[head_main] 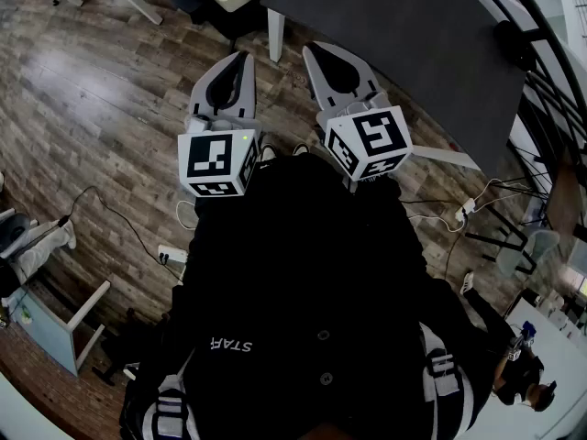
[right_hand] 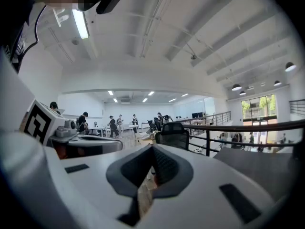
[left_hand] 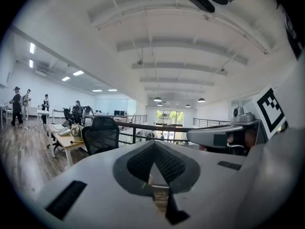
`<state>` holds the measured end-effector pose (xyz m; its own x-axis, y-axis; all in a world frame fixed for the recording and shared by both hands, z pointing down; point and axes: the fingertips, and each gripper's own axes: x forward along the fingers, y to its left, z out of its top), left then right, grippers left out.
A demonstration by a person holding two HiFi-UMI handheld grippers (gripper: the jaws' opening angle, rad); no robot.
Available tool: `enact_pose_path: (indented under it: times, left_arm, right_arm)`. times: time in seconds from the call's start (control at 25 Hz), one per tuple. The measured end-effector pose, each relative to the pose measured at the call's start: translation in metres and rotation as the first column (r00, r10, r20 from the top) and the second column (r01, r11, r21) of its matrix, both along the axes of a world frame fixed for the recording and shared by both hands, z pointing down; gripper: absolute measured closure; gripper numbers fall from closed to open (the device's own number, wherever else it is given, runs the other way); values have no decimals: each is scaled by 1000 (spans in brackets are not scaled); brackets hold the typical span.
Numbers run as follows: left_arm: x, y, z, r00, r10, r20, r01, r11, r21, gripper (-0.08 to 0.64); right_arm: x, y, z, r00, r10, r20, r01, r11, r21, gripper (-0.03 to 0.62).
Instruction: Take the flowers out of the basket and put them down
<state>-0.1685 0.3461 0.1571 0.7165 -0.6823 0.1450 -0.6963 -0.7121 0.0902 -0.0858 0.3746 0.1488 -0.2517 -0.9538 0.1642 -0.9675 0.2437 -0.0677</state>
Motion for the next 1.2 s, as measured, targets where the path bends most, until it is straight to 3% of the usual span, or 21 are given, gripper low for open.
enact_pose_path:
  times: [0.52, 1.2]
  left_arm:
    - [-7, -17, 1, 1000, -16, -6, 16, 1000, -8, 557]
    - [-38, -55, 16, 1000, -21, -23, 21, 1000, -18, 558]
  right_arm:
    - [-15, -14, -1, 1000, -9, 16, 8, 999, 43, 581]
    - [-43, -56, 13, 1000, 2, -14, -2, 999, 34, 581]
